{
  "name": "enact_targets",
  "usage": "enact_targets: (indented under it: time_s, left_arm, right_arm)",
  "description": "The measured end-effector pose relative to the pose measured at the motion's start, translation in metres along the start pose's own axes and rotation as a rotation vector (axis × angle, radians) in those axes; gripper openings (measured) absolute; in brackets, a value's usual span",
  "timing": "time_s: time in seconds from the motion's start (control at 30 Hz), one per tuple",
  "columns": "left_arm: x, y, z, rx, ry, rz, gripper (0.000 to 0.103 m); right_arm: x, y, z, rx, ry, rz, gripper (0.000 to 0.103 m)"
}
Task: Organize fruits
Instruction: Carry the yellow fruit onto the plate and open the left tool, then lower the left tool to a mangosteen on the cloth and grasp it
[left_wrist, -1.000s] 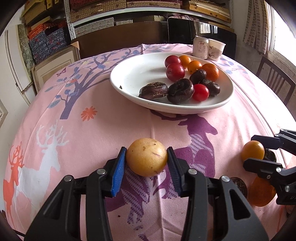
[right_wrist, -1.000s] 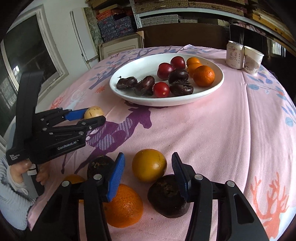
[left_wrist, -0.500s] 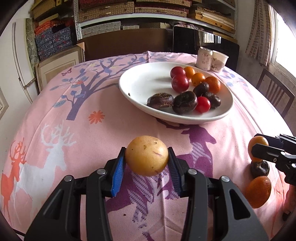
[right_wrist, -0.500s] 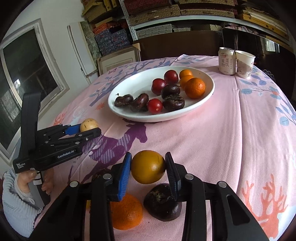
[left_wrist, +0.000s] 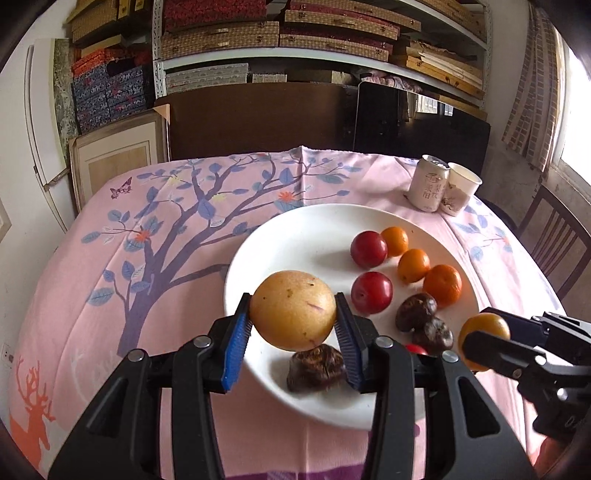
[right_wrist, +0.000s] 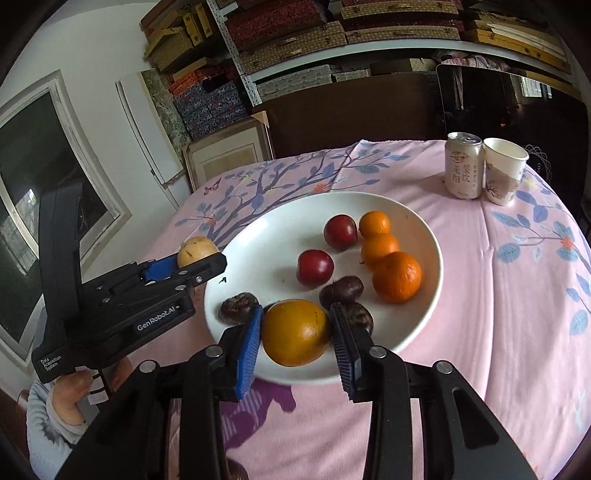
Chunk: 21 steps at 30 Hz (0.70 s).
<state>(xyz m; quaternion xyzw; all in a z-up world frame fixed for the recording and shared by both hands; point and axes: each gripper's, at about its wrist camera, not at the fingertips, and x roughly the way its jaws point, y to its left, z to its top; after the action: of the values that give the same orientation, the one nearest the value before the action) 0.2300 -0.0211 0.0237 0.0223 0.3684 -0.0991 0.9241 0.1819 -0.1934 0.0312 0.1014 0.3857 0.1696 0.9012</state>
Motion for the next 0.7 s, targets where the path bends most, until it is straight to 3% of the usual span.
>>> enact_targets:
  time_s: [0.1,0.17,0.2,0.43,0.53,0.7]
  left_arm:
    - [0.025,0.006,0.004,-0.029,0.038,-0.010,0.045]
    - [0.031,0.012,0.003,-0.044,0.032,0.000,0.059]
    - [0.031,0.015,0.002,-0.048,0.029,0.000,0.065]
    - [0.004,0.024,-0.006,-0.065,-0.002,-0.012,0.068]
    - [-0.016,0.020,-0.024,-0.035,-0.019,0.001,0.074]
    - [-0.049,0.007,-0.068,0.008,-0.004,-0.037,0.075]
  right_arm:
    - [0.024,0.002,0.012,0.004,0.004,-0.001,0.038]
    - [0.028,0.001,0.012,0.017,-0.014,0.002,0.066]
    - [0.026,0.000,0.011,0.018,-0.027,-0.006,0.068]
    - [-0.010,-0.022,0.003,0.091,-0.077,0.020,0.070]
    - [-0.028,-0.034,-0.013,0.119,-0.101,0.005,0.073]
    - [-0.053,-0.064,-0.049,0.224,-0.111,0.006,0.075]
